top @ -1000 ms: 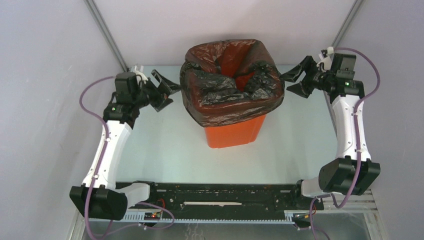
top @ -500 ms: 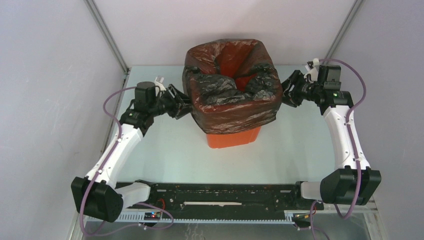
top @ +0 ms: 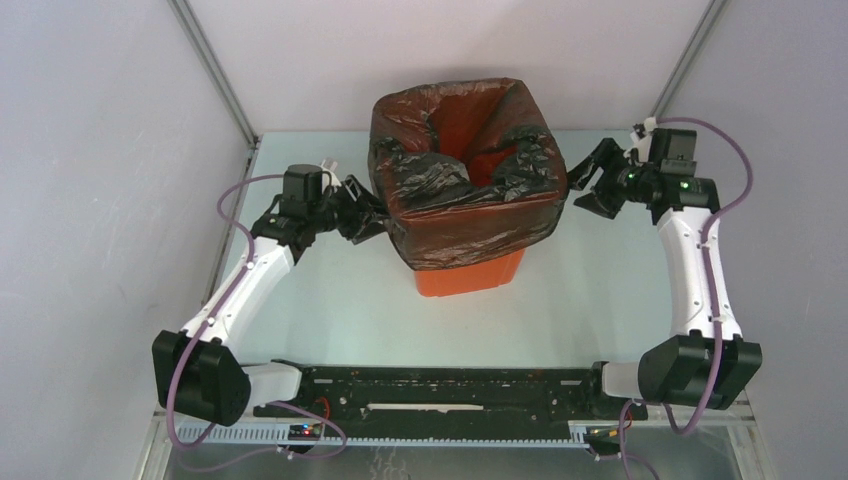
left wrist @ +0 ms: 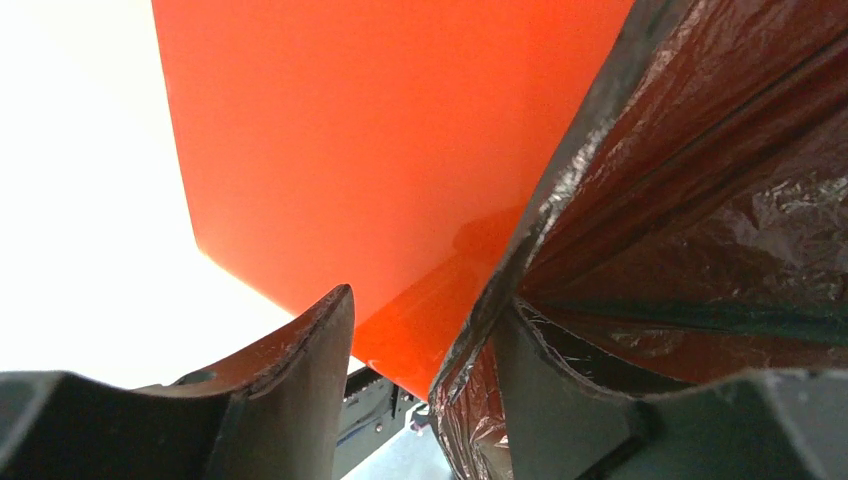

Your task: Put the trash bags into the trash bin

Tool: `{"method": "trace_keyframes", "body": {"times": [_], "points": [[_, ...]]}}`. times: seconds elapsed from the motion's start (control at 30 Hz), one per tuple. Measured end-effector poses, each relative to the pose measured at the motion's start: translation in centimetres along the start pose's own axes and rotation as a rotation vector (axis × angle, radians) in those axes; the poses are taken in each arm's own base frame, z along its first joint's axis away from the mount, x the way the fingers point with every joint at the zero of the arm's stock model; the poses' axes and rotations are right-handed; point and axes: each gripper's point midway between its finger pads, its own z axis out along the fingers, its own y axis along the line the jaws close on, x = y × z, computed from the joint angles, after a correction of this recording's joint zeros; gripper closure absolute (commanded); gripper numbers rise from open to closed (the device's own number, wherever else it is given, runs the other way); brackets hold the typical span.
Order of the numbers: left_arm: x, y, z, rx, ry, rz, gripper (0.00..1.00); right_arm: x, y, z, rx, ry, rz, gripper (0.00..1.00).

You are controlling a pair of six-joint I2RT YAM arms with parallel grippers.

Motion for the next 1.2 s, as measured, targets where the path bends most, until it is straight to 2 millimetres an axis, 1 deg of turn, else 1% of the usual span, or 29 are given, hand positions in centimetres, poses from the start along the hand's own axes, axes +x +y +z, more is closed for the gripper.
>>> {"method": "trace_keyframes", "body": {"times": [0.07, 0.13, 0.23, 0.33, 0.4, 0.43, 0.47, 0.53, 0.57, 0.6, 0.63, 0.67, 0.73, 0.8, 0.87, 0.93, 1.03, 1.13, 1.2], "points": [[0.2, 0.2, 0.0, -0.009, 0.008, 0.003, 0.39, -1.2, 0.6, -1.5, 0.023, -0.042, -0.021, 0.11], [0.4, 0.5, -0.1, -0.017, 0.014, 0.006, 0.38, -2.7, 1.7, -3.2, 0.036, -0.097, -0.058, 0.08], [0.6, 0.7, -0.2, -0.026, 0.022, 0.009, 0.37, -5.0, 4.5, -6.6, 0.035, -0.205, -0.131, 0.06], [0.8, 0.7, -0.4, -0.030, 0.026, 0.009, 0.35, -6.5, 7.4, -9.7, 0.010, -0.298, -0.191, 0.07], [0.8, 0.7, -0.4, -0.029, 0.025, 0.015, 0.34, -6.9, 9.5, -11.2, -0.017, -0.344, -0.234, 0.08], [0.8, 0.7, -0.5, -0.029, 0.026, 0.017, 0.34, -7.0, 11.0, -11.9, -0.040, -0.366, -0.265, 0.09], [0.8, 0.7, -0.5, -0.029, 0.025, 0.018, 0.33, -6.9, 12.3, -12.1, -0.066, -0.374, -0.290, 0.09], [0.9, 0.7, -0.5, -0.029, 0.026, 0.020, 0.32, -5.8, 15.3, -12.1, -0.133, -0.362, -0.348, 0.12], [0.9, 0.7, -0.5, -0.029, 0.027, 0.023, 0.32, -4.7, 17.4, -11.8, -0.186, -0.339, -0.384, 0.12], [0.9, 0.8, -0.5, -0.030, 0.028, 0.024, 0.32, -3.8, 18.9, -11.4, -0.228, -0.317, -0.414, 0.13], [0.9, 0.8, -0.5, -0.030, 0.029, 0.024, 0.32, -3.0, 20.0, -10.9, -0.256, -0.299, -0.432, 0.14], [1.0, 0.8, -0.5, -0.031, 0.029, 0.024, 0.32, -1.5, 21.7, -10.0, -0.300, -0.262, -0.463, 0.17], [1.0, 0.8, -0.5, -0.031, 0.030, 0.024, 0.32, 0.2, 23.2, -8.6, -0.333, -0.217, -0.491, 0.24], [1.0, 0.8, -0.5, -0.031, 0.029, 0.025, 0.32, 2.2, 24.7, -6.7, -0.359, -0.159, -0.518, 0.29], [0.9, 0.7, -0.5, -0.029, 0.028, 0.026, 0.32, 3.5, 25.7, -4.7, -0.363, -0.119, -0.538, 0.34], [0.8, 0.4, -0.6, -0.024, 0.024, 0.030, 0.32, 4.8, 26.1, -2.4, -0.347, -0.079, -0.558, 0.40], [0.5, -0.1, -0.7, -0.015, 0.017, 0.037, 0.31, 6.7, 25.8, 1.0, -0.295, -0.033, -0.595, 0.47], [0.3, -0.4, -0.8, -0.009, 0.012, 0.046, 0.31, 8.8, 24.8, 4.2, -0.209, 0.003, -0.629, 0.47], [0.3, -0.5, -0.9, -0.006, 0.009, 0.049, 0.31, 10.5, 23.4, 5.9, -0.146, 0.033, -0.650, 0.47]]}}
